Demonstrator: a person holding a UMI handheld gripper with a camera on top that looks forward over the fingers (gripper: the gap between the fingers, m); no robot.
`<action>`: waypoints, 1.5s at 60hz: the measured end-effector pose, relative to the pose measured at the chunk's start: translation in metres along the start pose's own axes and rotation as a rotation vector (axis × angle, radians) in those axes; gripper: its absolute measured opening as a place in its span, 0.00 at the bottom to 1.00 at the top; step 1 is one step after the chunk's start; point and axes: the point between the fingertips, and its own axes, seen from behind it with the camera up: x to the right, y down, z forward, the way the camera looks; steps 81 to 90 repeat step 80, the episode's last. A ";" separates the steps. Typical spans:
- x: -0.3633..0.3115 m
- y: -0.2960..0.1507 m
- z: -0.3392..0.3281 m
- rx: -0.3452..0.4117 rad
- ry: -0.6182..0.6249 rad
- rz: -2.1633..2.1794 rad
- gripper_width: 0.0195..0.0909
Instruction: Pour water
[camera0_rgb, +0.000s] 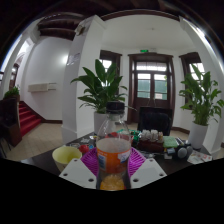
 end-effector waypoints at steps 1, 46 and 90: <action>0.000 0.000 0.000 0.003 0.003 -0.001 0.19; 0.036 0.028 -0.112 -0.109 0.288 0.146 0.94; 0.085 -0.021 -0.194 -0.035 0.486 0.147 0.93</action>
